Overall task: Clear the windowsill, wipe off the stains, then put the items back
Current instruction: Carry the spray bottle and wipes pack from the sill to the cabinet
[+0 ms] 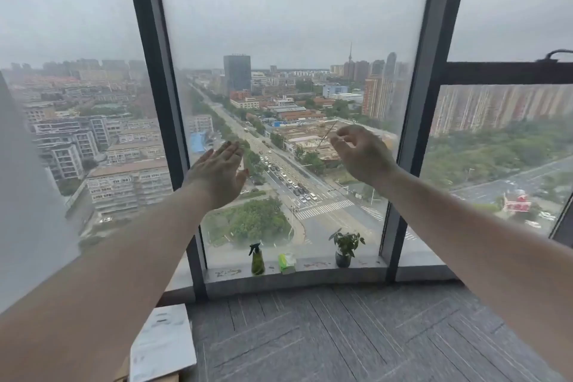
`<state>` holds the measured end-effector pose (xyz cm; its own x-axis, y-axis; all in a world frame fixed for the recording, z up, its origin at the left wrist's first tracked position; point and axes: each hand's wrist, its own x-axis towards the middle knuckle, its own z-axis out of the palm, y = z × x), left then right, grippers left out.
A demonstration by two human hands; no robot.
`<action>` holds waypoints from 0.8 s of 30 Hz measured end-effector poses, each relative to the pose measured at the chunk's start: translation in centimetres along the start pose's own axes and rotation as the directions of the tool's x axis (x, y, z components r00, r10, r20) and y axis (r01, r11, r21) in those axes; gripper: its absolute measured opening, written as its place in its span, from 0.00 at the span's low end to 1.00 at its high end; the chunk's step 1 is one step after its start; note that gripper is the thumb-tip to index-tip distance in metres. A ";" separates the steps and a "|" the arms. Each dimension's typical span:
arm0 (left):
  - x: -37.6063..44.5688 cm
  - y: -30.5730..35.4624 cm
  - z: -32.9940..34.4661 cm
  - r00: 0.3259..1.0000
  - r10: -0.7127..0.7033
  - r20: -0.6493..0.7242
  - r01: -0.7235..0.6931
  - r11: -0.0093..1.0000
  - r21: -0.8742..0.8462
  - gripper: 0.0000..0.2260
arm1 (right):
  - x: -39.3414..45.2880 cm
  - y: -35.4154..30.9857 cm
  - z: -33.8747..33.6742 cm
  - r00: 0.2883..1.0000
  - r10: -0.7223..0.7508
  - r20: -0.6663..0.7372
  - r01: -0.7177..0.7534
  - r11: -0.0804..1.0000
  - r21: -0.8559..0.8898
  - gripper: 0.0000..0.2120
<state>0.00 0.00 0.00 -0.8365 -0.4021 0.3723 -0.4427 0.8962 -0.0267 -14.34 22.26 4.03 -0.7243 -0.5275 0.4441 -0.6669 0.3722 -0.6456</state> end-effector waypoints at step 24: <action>18.6 -9.5 37.8 0.765 -0.141 0.628 0.144 0.988 0.047 0.17 | 22.4 29.6 36.8 0.702 0.401 0.589 -0.179 0.899 -0.399 0.21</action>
<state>-23.54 -23.06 -27.88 -0.7803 -0.5521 -0.2939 -0.5735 0.8191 -0.0161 -43.88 -6.64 -27.99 -0.6722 -0.6708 -0.3133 -0.5403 0.7338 -0.4118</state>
